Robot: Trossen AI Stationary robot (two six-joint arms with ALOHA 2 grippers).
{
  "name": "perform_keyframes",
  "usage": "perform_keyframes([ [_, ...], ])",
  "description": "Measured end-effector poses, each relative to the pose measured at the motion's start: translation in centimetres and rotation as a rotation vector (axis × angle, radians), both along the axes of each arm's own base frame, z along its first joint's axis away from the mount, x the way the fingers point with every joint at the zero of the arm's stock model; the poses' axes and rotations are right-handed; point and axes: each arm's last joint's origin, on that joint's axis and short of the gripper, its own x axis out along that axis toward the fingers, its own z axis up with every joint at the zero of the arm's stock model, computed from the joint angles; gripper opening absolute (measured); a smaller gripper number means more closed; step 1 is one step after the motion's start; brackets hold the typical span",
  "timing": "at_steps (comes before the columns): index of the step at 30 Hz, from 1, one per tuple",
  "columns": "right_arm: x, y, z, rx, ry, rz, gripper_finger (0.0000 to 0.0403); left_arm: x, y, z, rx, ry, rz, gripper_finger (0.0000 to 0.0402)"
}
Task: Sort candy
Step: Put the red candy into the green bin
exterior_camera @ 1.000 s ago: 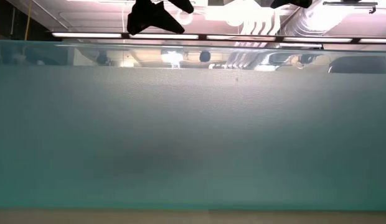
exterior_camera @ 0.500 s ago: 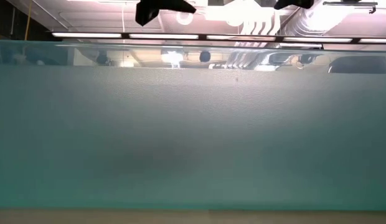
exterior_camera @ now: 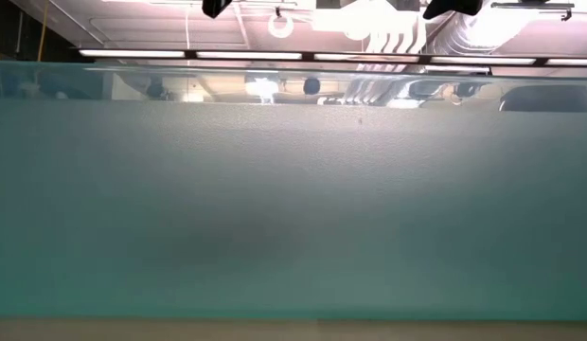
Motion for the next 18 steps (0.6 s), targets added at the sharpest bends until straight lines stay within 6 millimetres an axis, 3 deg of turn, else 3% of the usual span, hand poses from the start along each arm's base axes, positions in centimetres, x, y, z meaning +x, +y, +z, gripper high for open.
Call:
perform_keyframes([
  [18, 0.0, 0.0, 0.0, 0.024, -0.002, -0.036, 0.025, -1.3, 1.1, 1.3, 0.021, -0.022, -0.058, 0.0188],
])
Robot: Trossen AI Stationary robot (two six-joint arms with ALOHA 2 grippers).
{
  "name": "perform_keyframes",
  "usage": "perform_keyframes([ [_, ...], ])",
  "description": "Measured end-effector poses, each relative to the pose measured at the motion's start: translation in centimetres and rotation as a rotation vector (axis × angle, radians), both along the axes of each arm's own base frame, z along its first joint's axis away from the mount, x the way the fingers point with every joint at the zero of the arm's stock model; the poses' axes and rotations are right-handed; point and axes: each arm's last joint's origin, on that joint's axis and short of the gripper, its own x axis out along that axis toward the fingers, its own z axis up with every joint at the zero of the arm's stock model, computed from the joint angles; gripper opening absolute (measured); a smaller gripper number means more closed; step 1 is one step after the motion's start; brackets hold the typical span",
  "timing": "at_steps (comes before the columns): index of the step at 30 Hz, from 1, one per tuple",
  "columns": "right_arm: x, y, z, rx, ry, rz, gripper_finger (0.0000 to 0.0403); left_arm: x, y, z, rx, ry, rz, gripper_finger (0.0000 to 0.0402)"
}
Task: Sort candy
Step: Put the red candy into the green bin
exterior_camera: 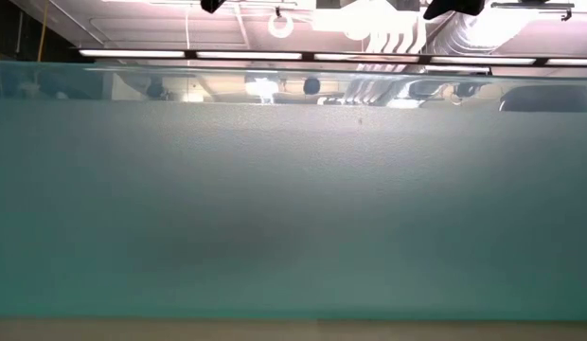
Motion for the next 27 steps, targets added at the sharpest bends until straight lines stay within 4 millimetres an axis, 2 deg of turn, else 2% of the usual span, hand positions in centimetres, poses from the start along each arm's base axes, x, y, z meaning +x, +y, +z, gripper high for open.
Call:
perform_keyframes([
  [4, 0.0, -0.1, 0.0, -0.015, 0.0, -0.015, 0.025, -0.9, -0.4, -0.6, -0.028, 0.094, -0.042, 0.0188],
  [8, 0.0, -0.2, 0.0, -0.039, -0.001, -0.037, 0.025, -2.0, -2.4, -2.5, -0.033, 0.292, -0.092, 0.0188],
  [13, 0.0, -0.2, 0.0, -0.049, -0.003, -0.047, 0.025, -3.8, -6.0, -6.0, -0.087, 0.428, -0.184, 0.0188],
  [18, 0.0, -0.2, 0.0, -0.051, -0.003, -0.048, 0.025, -7.2, -9.6, -10.6, -0.234, 0.655, -0.275, 0.0188],
  [22, 0.0, -0.3, 0.0, -0.069, -0.005, -0.063, 0.025, -10.7, -10.8, -13.9, -0.37, 0.944, -0.19, 0.0188],
  [25, 0.0, -0.3, 0.0, -0.085, -0.006, -0.077, 0.025, -13.2, -10.8, -15.9, -0.434, 1.139, -0.013, 0.0188],
  [27, 0.0, -0.3, 0.0, -0.087, -0.006, -0.078, 0.025, -14.3, -10.8, -16.9, -0.47, 1.191, 0.109, 0.0188],
])
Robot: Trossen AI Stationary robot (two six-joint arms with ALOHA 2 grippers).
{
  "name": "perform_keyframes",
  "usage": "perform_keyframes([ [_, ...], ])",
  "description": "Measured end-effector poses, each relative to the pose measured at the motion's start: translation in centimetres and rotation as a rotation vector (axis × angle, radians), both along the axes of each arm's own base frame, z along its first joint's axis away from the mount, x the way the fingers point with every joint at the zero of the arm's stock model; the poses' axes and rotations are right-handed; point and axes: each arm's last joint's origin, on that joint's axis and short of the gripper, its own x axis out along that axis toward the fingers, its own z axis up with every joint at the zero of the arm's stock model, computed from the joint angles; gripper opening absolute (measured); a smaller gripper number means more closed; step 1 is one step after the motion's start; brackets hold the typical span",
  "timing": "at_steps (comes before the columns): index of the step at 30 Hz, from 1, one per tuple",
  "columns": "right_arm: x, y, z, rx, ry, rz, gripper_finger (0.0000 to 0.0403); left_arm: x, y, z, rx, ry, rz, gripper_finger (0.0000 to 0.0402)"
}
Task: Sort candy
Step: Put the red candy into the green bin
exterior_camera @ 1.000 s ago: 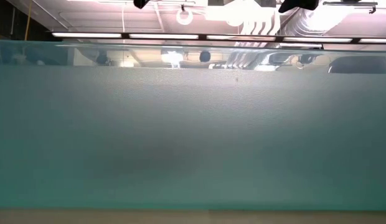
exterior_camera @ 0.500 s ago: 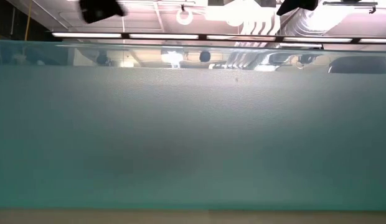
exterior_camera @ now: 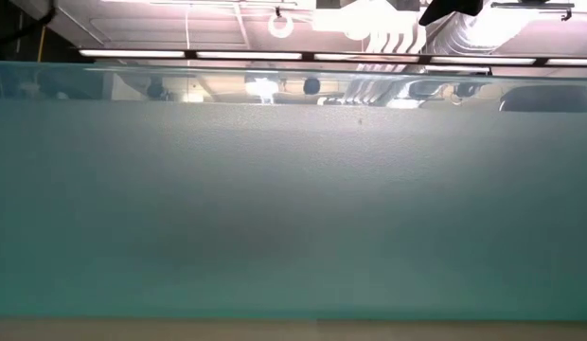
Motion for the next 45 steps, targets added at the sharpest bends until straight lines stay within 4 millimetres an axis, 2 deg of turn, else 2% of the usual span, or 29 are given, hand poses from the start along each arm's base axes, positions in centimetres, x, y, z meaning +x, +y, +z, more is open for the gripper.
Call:
perform_keyframes([
  [10, 0.0, 0.0, 0.0, -0.008, 0.004, 0.006, 0.025, -2.8, 0.1, -3.0, 0.051, 0.177, 0.297, 0.0188],
  [16, 0.0, -0.5, 0.0, -0.016, 0.006, -0.006, 0.025, -2.8, -0.3, -4.2, -0.018, 0.157, 0.379, 0.0188],
  [24, 0.0, -1.0, 0.0, -0.032, 0.01, -0.015, 0.025, -2.7, -0.8, -5.8, 0.032, 0.194, 0.413, 0.0181],
  [27, 0.0, -1.0, 0.0, -0.036, 0.011, -0.011, 0.025, -2.4, -1.3, -5.9, 0.039, 0.189, 0.394, 0.0138],
  [30, 0.0, -1.0, 0.0, -0.048, 0.014, 0.004, 0.025, -2.0, -1.6, -5.5, 0.037, 0.14, 0.393, 0.0041],
  [32, 0.0, -1.0, 0.0, -0.051, 0.015, 0.007, 0.025, -1.7, -1.8, -5.1, 0.044, 0.086, 0.407, 0.0015],
  [36, 0.0, -0.9, 0.0, -0.05, 0.014, 0.01, 0.025, -0.9, -2.1, -2.8, 0.052, -0.054, 0.378, 0.0002],
  [42, 0.0, -0.9, 0.0, -0.05, 0.007, 0.01, 0.025, 1.2, -1.5, 4.7, -0.003, -0.482, 0.279, 0.0],
  [45, 0.0, -0.9, 0.0, -0.05, 0.005, 0.01, 0.025, 3.3, -0.7, 8.0, 0.026, -0.623, 0.167, 0.0],
])
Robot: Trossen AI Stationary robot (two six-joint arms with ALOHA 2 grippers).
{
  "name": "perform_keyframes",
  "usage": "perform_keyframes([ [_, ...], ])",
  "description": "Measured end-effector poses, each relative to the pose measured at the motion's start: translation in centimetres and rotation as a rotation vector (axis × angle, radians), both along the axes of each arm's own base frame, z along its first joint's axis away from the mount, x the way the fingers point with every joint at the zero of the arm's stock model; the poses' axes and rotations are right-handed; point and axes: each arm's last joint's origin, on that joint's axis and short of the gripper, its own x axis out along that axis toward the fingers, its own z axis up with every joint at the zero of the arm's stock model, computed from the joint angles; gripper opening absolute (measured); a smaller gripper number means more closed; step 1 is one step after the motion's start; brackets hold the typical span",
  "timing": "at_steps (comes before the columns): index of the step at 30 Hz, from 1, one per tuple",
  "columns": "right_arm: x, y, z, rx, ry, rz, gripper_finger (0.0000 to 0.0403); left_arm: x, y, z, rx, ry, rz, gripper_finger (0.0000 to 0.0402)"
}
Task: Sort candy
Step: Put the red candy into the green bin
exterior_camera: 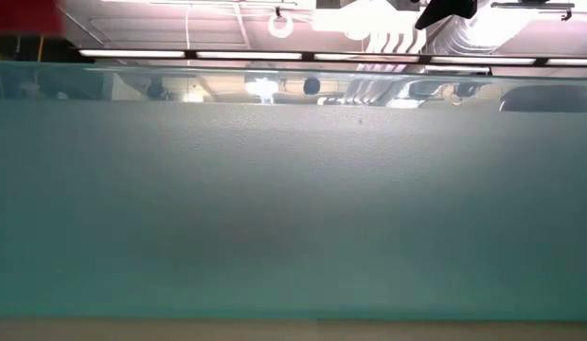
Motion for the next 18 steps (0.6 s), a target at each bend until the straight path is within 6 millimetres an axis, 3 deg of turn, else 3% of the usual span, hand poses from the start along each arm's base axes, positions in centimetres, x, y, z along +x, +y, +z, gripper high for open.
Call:
perform_keyframes([
  [5, 0.0, 0.0, 0.0, 0.01, -0.001, 0.004, 0.025, 5.7, 0.6, 3.5, 0.19, -0.083, -0.267, 0.0],
  [8, 0.0, 0.0, 0.0, 0.008, -0.002, 0.007, 0.025, 9.8, 0.2, 4.3, 0.321, -0.092, -0.462, 0.0],
  [13, 0.0, 0.0, 0.0, -0.002, -0.001, 0.018, 0.025, 15.9, -0.4, 3.1, 0.517, -0.013, -0.717, 0.0],
  [18, 0.0, 0.0, 0.0, -0.027, 0.005, 0.045, 0.025, 20.3, -1.4, -0.2, 0.499, 0.034, -0.863, 0.0],
])
